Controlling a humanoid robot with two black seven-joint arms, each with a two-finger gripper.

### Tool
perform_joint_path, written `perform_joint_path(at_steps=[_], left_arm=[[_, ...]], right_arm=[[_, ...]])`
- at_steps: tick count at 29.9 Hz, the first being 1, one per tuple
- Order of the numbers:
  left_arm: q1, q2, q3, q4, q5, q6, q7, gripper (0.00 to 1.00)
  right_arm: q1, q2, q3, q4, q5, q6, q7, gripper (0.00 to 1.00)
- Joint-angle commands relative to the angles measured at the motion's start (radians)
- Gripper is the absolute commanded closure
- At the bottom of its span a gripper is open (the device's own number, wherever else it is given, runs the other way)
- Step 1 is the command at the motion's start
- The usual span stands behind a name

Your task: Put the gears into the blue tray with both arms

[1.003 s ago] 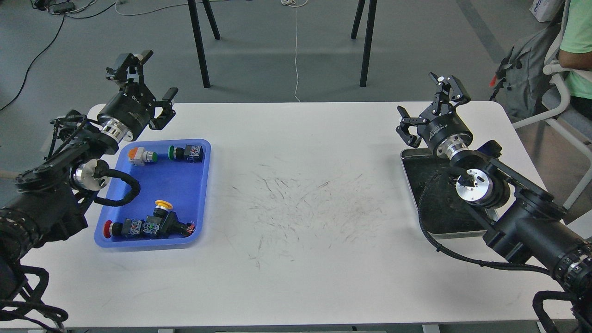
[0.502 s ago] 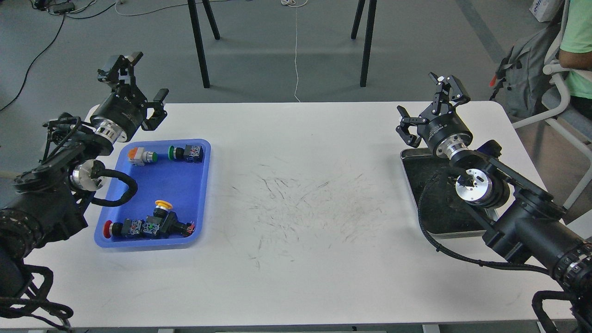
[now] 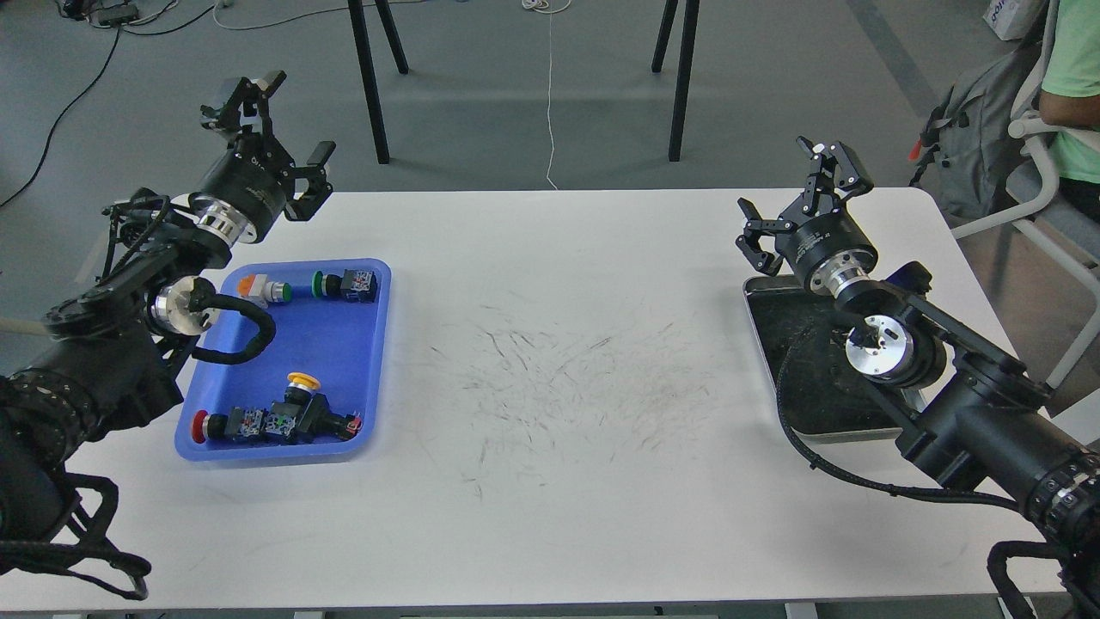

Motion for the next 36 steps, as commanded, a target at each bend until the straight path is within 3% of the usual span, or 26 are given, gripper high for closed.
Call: perform_joint_path(at_steps=[1, 21, 27, 36], left_arm=[[-0.002, -0.001, -0.004, 0.004, -0.001, 0.000, 0.000, 0.00], [0.000, -0.004, -0.003, 0.003, -0.003, 0.000, 0.000, 0.00], [0.000, -0.005, -0.003, -0.001, -0.003, 0.000, 0.000, 0.00], [0.001, -0.007, -0.001, 0.003, -0.003, 0.000, 0.000, 0.00]], right_arm=[[0.002, 0.000, 0.000, 0.001, 0.000, 0.000, 0.000, 0.01], [0.003, -0.003, -0.001, 0.001, 0.000, 0.000, -0.006, 0.01], [0.020, -0.035, -0.080, 0.012, 0.003, -0.014, -0.013, 0.01], [0.051, -0.158, -0.202, 0.084, 0.006, -0.012, -0.072, 0.01]])
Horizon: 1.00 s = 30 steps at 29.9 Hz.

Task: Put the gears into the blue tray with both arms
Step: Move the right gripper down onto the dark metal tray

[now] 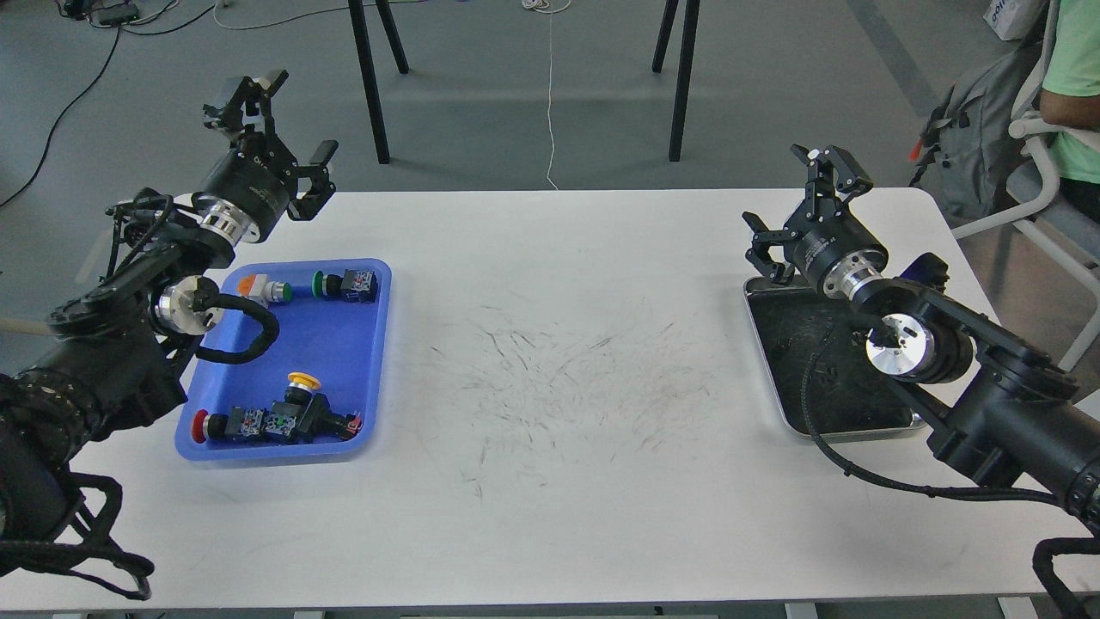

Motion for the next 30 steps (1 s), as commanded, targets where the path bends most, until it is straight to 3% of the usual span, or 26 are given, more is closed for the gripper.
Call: perform_joint_path(at_steps=[1, 11, 17, 23, 30], left_arm=[[0.002, 0.000, -0.001, 0.003, 0.000, 0.000, 0.000, 0.00], [0.003, -0.002, -0.001, 0.003, -0.002, 0.000, 0.000, 0.00], [-0.001, -0.031, 0.001, 0.003, -0.002, 0.000, 0.000, 0.00], [-0.001, -0.031, 0.001, 0.004, -0.002, 0.000, 0.000, 0.00], [-0.001, -0.026, -0.001, 0.004, -0.002, 0.000, 0.000, 0.00]], right_arm=[[0.017, -0.068, -0.081, 0.045, 0.000, 0.003, -0.014, 0.01], [0.141, -0.304, -0.350, 0.161, -0.020, 0.004, -0.121, 0.01], [0.282, -0.376, -0.605, 0.217, -0.051, 0.020, -0.193, 0.01], [0.353, -0.378, -0.731, 0.243, -0.143, 0.017, -0.190, 0.01], [0.385, -0.366, -0.762, 0.247, -0.474, 0.004, -0.190, 0.03]])
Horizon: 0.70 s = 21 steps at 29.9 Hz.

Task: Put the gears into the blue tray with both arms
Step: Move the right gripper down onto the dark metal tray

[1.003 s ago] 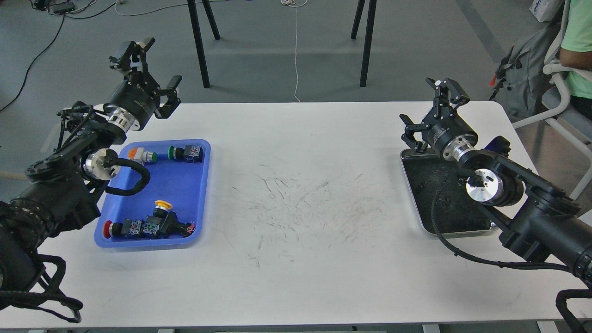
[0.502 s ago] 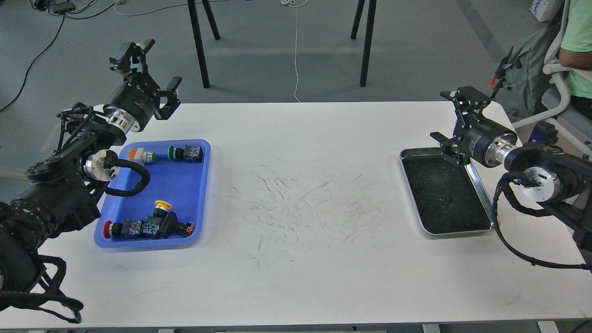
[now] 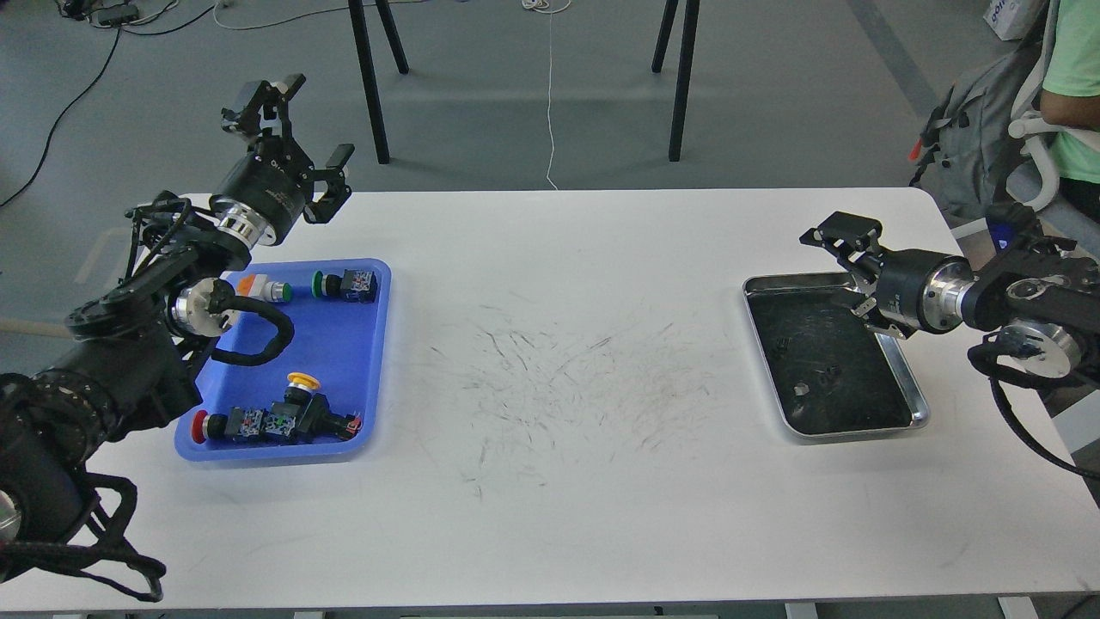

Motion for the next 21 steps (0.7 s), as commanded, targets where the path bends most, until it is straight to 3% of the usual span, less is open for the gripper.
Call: perform_joint_path(at_steps=[1, 14, 21], left_arm=[[0.000, 0.002, 0.000, 0.000, 0.000, 0.000, 0.000, 0.00], [0.001, 0.005, 0.000, 0.000, 0.000, 0.000, 0.000, 0.00], [0.001, 0.001, -0.002, 0.001, 0.000, 0.000, 0.000, 0.00]], right_arm=[[0.011, 0.003, -0.005, 0.009, -0.173, -0.002, 0.000, 0.03], [0.015, 0.014, -0.062, 0.029, -0.520, -0.033, 0.003, 0.04], [0.020, 0.032, -0.099, 0.026, -0.719, -0.023, 0.057, 0.03]])
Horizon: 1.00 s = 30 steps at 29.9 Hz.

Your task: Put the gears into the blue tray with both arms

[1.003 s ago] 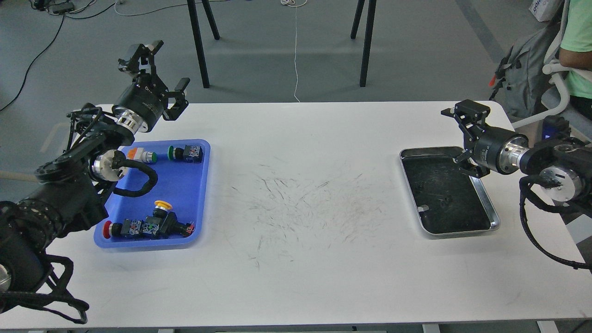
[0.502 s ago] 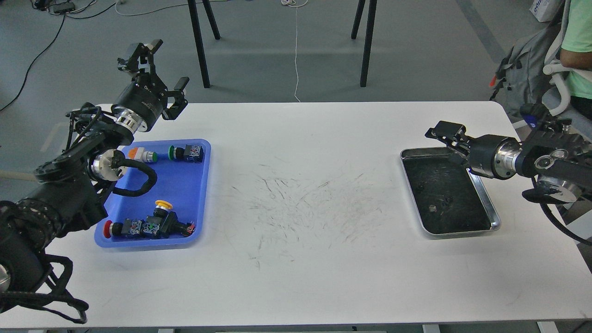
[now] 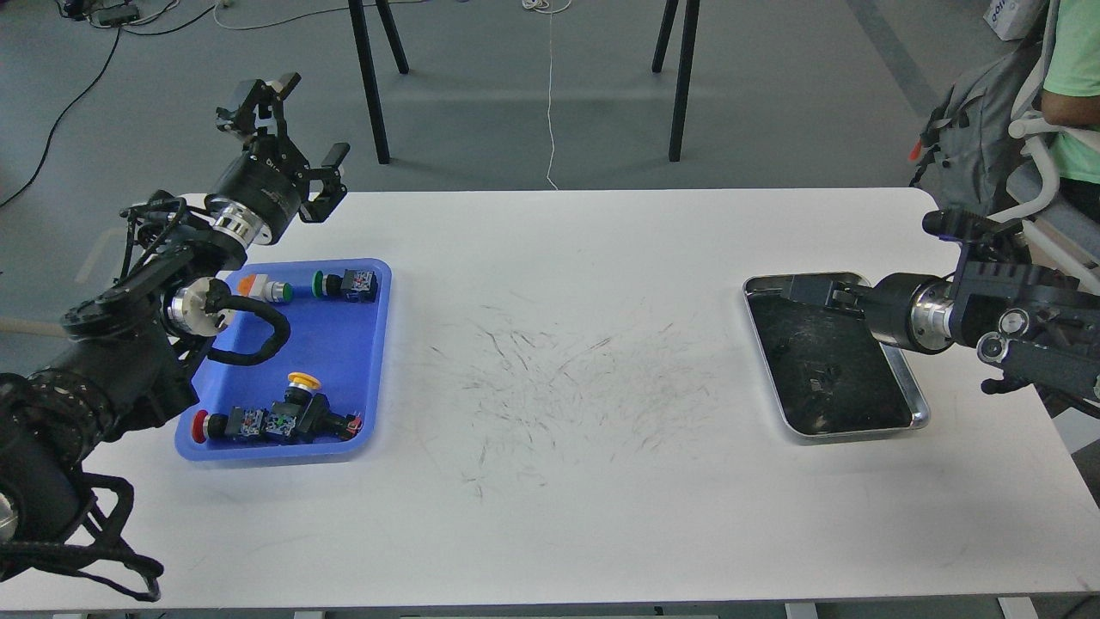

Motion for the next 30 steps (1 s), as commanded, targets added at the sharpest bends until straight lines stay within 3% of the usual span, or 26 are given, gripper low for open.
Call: perform_joint_path(at_steps=[1, 26, 30], left_arm=[[-0.001, -0.004, 0.000, 0.000, 0.000, 0.000, 0.000, 0.00], [0.002, 0.001, -0.002, 0.002, -0.001, 0.000, 0.000, 0.00], [0.003, 0.002, -0.002, 0.003, -0.001, 0.000, 0.000, 0.00]], right_arm=[[0.013, 0.019, -0.035, -0.007, -0.107, 0.002, 0.030, 0.03], [0.019, 0.168, -0.187, -0.182, -0.382, -0.013, 0.105, 0.05], [0.015, 0.188, -0.196, -0.194, -0.403, -0.027, 0.153, 0.06]])
